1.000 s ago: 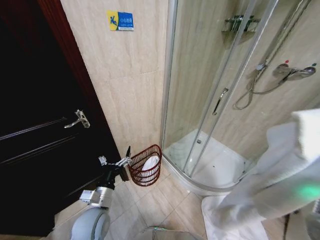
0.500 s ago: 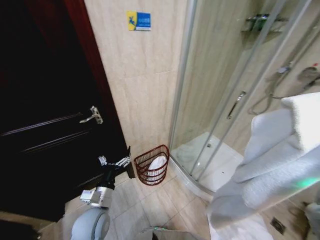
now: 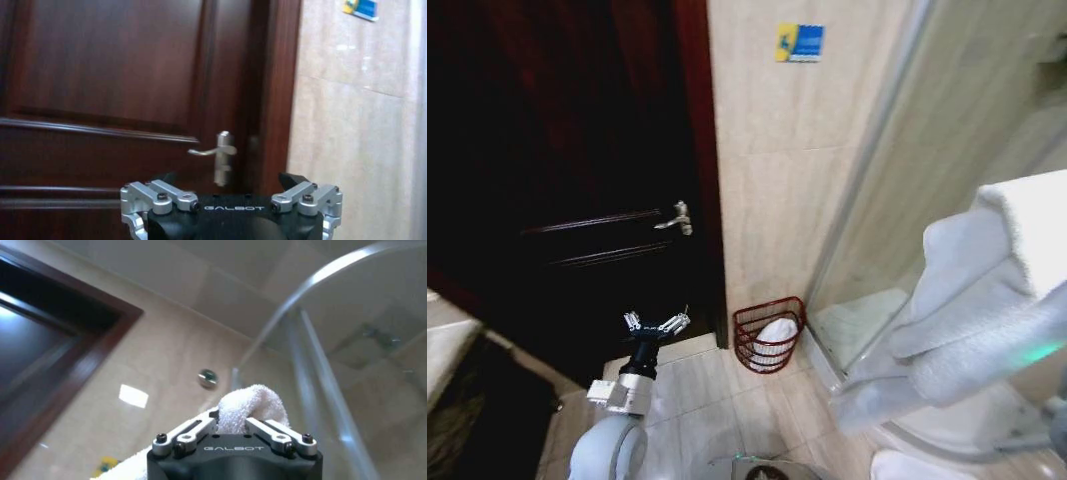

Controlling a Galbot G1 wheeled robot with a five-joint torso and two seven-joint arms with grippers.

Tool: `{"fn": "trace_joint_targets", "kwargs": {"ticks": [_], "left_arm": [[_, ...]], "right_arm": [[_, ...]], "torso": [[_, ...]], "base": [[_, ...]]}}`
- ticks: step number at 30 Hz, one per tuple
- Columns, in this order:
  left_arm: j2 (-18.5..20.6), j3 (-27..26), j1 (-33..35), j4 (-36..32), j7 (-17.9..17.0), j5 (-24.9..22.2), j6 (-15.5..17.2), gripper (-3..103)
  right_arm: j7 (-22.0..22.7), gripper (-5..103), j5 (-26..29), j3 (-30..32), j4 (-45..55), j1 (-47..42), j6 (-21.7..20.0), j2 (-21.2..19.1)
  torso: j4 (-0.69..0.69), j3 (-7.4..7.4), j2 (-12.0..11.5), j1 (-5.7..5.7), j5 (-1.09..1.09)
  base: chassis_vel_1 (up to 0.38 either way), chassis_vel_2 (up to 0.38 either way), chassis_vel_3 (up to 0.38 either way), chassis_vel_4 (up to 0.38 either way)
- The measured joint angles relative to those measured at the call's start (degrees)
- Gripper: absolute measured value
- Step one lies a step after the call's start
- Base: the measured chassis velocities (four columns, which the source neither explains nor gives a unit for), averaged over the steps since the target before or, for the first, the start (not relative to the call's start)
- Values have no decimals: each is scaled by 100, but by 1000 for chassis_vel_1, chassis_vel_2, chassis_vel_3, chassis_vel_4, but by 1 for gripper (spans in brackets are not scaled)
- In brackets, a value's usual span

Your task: Discard the used towel into the hamper.

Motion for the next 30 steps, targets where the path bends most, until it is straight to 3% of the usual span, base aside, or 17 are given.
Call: {"fn": "trace_joint_targets", "kwargs": {"ticks": [12,21,25,30], "left_arm": [[0,0,1,0,0,0,0,100],[0,0,0,0,0,0,0,100],[0,0,0,0,0,0,0,100],[-1,0,0,0,0,0,0,100]], "right_arm": [[-20,4,407,91,-53,413,-194,-714],[-48,4,524,40,-620,867,-207,-1494],[-107,4,558,-96,-1038,1197,-195,-1878],[-163,4,555,-436,-1463,1620,-195,-2078]], "torso": [[2,0,0,0,-2],[-1,0,0,0,0],[0,0,0,0,0],[0,0,0,0,0]], "base": [[110,97,102,105],[7,5,5,5],[0,0,0,0],[0,0,0,0]]}}
